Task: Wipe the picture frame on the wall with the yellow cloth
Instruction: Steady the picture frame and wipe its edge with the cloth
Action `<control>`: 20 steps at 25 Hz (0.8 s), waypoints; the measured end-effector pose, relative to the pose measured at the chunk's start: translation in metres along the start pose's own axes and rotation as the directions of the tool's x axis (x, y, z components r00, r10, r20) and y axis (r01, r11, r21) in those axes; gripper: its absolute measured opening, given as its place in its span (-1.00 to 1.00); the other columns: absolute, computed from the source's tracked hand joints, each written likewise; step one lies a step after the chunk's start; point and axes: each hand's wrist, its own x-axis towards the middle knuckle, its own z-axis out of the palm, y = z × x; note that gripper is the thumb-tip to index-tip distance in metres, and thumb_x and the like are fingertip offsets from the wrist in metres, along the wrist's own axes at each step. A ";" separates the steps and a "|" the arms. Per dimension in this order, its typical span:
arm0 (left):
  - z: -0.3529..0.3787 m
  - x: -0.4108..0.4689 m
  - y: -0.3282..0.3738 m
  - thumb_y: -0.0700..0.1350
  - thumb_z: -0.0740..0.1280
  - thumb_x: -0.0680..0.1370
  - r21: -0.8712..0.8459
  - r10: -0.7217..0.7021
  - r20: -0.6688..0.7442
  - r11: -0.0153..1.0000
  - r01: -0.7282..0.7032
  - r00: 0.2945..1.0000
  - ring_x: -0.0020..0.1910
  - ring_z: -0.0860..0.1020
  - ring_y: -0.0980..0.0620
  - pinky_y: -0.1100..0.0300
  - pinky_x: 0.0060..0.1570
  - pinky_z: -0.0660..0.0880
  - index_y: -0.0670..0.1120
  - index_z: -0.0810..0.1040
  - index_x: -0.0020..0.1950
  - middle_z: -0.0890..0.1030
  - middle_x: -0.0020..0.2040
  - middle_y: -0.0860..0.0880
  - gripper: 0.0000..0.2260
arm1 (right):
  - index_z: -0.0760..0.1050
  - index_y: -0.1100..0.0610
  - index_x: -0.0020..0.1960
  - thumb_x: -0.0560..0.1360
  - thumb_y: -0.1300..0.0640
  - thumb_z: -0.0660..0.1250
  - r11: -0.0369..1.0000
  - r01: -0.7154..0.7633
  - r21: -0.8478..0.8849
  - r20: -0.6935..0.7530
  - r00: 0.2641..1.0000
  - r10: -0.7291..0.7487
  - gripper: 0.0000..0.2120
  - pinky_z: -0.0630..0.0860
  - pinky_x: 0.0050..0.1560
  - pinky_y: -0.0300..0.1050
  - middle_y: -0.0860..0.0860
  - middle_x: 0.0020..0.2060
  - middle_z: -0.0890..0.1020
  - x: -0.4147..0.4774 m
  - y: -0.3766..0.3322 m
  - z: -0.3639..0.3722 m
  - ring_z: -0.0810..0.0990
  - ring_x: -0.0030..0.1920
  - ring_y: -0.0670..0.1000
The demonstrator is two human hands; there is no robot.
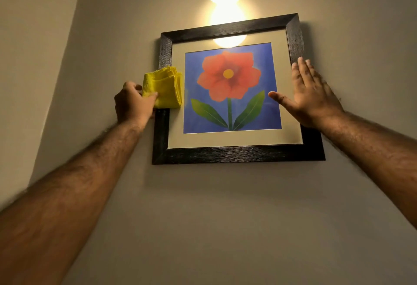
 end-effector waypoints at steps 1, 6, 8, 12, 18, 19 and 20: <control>0.002 -0.004 0.001 0.05 0.48 0.49 0.177 0.104 -0.054 0.980 -0.093 0.993 0.15 0.62 -0.18 -0.10 0.01 0.65 -0.14 0.43 0.30 0.58 0.28 -0.19 -0.51 | -0.13 0.17 0.66 0.44 -0.58 -0.13 1.000 -0.006 0.012 0.006 1.000 0.005 0.08 -0.06 0.63 0.05 0.08 0.67 -0.13 -0.001 0.000 0.004 -0.15 0.67 0.04; 0.014 -0.006 0.005 -0.24 0.25 0.61 0.507 0.696 0.092 0.582 -0.635 0.712 0.26 0.51 -0.28 -0.18 0.20 0.52 -0.20 0.54 0.27 0.55 0.27 -0.26 -0.76 | -0.17 0.18 0.66 0.45 -0.58 -0.13 1.000 -0.012 0.011 -0.026 1.000 0.012 0.08 -0.10 0.63 0.04 0.07 0.66 -0.19 -0.003 0.000 0.018 -0.19 0.66 0.03; 0.022 -0.010 -0.002 -0.28 0.13 0.65 0.414 0.670 0.235 0.587 -0.696 0.704 0.43 0.44 -0.26 -0.14 0.43 0.39 -0.26 0.48 0.43 0.49 0.44 -0.27 -0.63 | -0.19 0.18 0.66 0.45 -0.58 -0.13 1.000 -0.018 0.009 -0.042 0.999 0.018 0.07 -0.12 0.63 0.04 0.07 0.66 -0.19 -0.004 -0.001 0.022 -0.20 0.66 0.04; 0.034 -0.025 -0.023 0.08 0.03 0.70 0.300 0.581 0.320 0.687 -0.662 0.748 0.67 0.05 -0.09 -0.01 0.64 -0.01 -0.19 0.12 0.64 0.12 0.67 -0.14 -0.43 | -0.16 0.20 0.66 0.46 -0.57 -0.13 1.000 -0.017 -0.004 -0.122 0.992 0.017 0.07 -0.12 0.63 0.03 0.10 0.67 -0.15 -0.004 -0.001 0.030 -0.17 0.67 0.06; 0.031 -0.061 -0.060 0.41 -0.22 0.57 0.313 0.585 0.337 0.669 -0.674 0.738 0.68 -0.07 -0.03 -0.03 0.65 -0.09 -0.14 -0.01 0.66 -0.02 0.69 -0.09 -0.17 | -0.11 0.22 0.65 0.45 -0.59 -0.13 1.000 0.014 -0.001 -0.181 0.983 -0.014 0.09 -0.06 0.64 0.06 0.12 0.67 -0.08 0.000 0.004 0.040 -0.11 0.67 0.08; 0.030 -0.059 -0.058 0.42 -0.22 0.57 0.325 0.578 0.350 0.663 -0.674 0.738 0.68 -0.09 -0.03 -0.02 0.65 -0.11 -0.14 -0.03 0.67 -0.04 0.69 -0.09 -0.16 | -0.11 0.22 0.65 0.45 -0.59 -0.13 1.000 0.017 0.000 -0.186 0.982 -0.016 0.09 -0.06 0.63 0.06 0.13 0.67 -0.08 0.000 0.005 0.041 -0.10 0.67 0.08; 0.032 -0.051 -0.054 0.43 -0.22 0.55 0.338 0.569 0.357 0.661 -0.670 0.741 0.68 -0.10 -0.02 -0.01 0.64 -0.13 -0.13 -0.05 0.67 -0.06 0.70 -0.08 -0.14 | -0.11 0.22 0.65 0.45 -0.59 -0.13 1.000 0.020 0.001 -0.190 0.982 -0.019 0.09 -0.06 0.63 0.05 0.13 0.67 -0.07 0.000 0.005 0.042 -0.10 0.67 0.08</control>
